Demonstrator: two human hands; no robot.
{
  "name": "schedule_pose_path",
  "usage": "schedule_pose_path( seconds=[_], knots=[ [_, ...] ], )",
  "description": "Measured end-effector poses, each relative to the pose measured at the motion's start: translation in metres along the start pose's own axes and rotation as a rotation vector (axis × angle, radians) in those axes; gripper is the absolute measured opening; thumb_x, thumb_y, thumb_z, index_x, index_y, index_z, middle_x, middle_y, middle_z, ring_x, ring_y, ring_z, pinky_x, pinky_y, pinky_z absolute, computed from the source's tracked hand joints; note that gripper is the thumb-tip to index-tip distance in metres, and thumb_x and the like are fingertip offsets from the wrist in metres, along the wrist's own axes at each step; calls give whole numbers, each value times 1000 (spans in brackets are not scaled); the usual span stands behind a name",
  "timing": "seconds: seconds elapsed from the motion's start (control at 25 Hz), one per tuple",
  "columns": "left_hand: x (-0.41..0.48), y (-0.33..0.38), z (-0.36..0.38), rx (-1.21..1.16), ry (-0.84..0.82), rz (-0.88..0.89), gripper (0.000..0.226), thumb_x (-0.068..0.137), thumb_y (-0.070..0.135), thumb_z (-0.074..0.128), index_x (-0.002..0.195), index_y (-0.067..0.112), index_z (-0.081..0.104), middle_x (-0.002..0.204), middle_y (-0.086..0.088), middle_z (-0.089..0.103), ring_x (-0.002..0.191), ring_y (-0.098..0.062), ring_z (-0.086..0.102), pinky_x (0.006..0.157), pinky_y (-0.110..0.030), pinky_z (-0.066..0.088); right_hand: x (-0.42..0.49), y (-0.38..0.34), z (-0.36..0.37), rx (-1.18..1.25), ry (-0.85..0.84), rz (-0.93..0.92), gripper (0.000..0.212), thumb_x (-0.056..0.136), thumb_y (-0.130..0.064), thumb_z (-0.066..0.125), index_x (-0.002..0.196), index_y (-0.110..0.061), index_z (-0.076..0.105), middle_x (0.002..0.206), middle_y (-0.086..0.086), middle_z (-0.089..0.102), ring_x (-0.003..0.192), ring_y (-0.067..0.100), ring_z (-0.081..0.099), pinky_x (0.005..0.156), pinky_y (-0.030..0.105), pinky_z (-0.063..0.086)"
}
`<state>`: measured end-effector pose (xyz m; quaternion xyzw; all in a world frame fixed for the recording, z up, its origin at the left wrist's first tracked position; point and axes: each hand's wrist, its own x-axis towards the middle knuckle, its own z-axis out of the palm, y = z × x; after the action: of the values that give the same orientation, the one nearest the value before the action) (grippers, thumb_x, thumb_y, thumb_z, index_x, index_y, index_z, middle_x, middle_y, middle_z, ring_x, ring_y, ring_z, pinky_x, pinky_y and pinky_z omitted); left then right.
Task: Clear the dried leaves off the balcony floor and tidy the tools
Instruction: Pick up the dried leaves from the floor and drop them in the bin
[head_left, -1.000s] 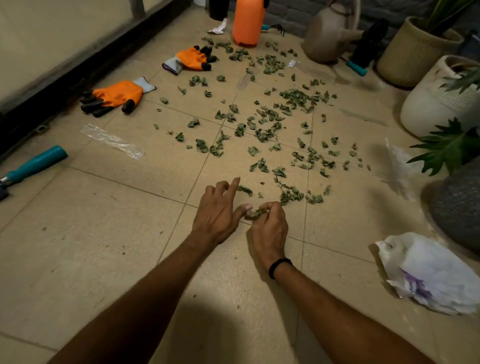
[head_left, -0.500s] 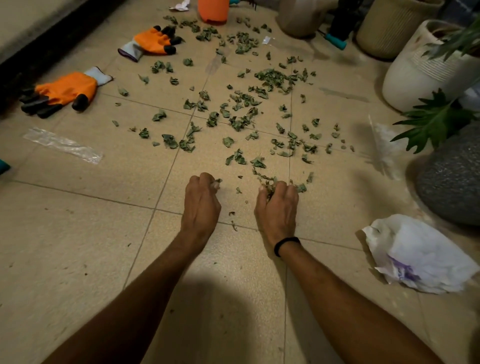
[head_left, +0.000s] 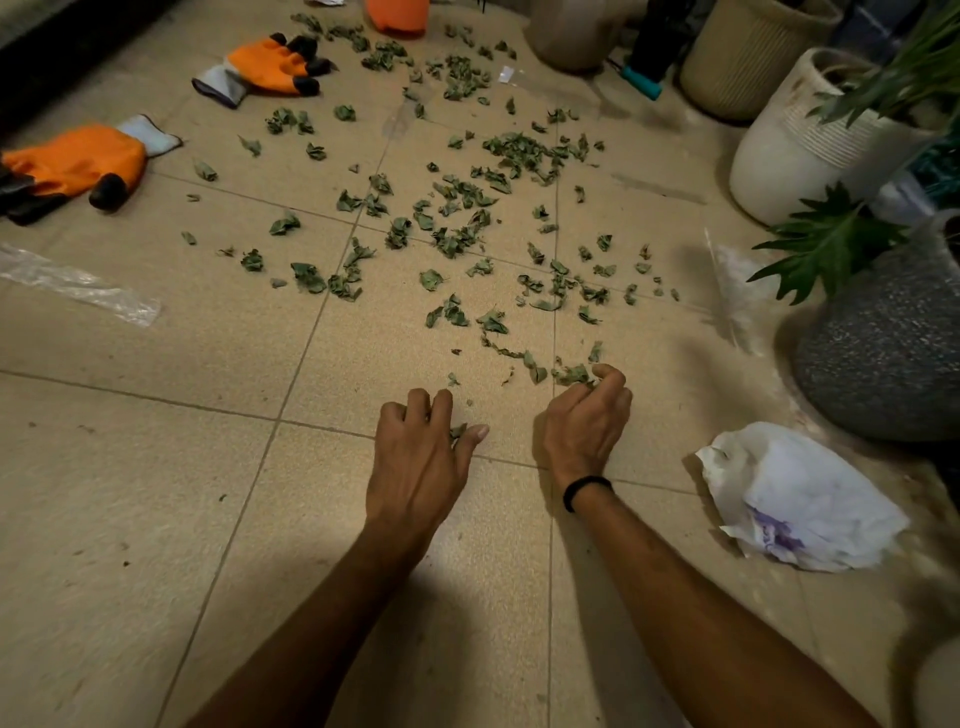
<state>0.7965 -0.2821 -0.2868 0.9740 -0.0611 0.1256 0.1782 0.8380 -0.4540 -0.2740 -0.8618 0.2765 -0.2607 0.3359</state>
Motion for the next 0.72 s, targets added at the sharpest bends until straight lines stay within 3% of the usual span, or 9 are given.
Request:
schedule_pose_path(
  seconds=[0.12,0.24,0.32,0.44,0.56,0.64,0.72],
  knots=[
    [5,-1,2,96,-9,77,31,101,45,51,97,16,59,84,-4,54,71,-18,40,64,-35,42,20,5,3,-166,-111,70,43,98,-41,46,125,-7,51,117,18,47,109,32,45,91,36,36],
    [3,0,0,158,6,144,24,99,30,61,79,16,62,67,-3,52,58,-18,43,53,-34,40,23,-5,15,-314,-204,-99,62,92,-69,39,118,-14,50,113,9,43,103,23,42,90,37,39],
    [0,0,-4,138,-13,101,26,98,25,62,73,17,57,62,-1,51,51,-14,40,47,-29,33,18,-8,24,-405,-221,-275,51,94,-64,40,108,-16,50,105,6,46,94,21,46,83,35,42],
    [-1,-5,-5,76,-113,48,29,93,21,68,69,19,52,56,1,50,42,-13,39,40,-23,29,15,-10,36,-406,-259,-376,27,101,-34,41,102,-10,53,96,11,56,86,29,55,71,37,46],
    [-3,-11,-26,-89,-184,-76,30,97,26,61,70,18,52,59,-1,55,44,-19,51,43,-26,33,14,-25,32,-381,-288,-245,26,101,-25,41,104,-4,56,94,14,60,84,32,59,65,34,43],
    [-4,-19,-43,-422,-149,-307,37,102,30,49,67,17,50,60,-1,55,51,-19,51,48,-27,35,12,-40,20,-227,-370,-46,26,100,-26,43,95,-4,57,82,8,58,80,28,58,58,29,36],
    [-8,-33,-70,-824,-93,-611,39,97,28,50,60,20,44,54,1,44,49,-16,39,48,-26,30,6,-60,8,37,-445,276,30,99,-28,48,81,-6,57,69,3,53,68,23,54,50,26,32]
  ],
)
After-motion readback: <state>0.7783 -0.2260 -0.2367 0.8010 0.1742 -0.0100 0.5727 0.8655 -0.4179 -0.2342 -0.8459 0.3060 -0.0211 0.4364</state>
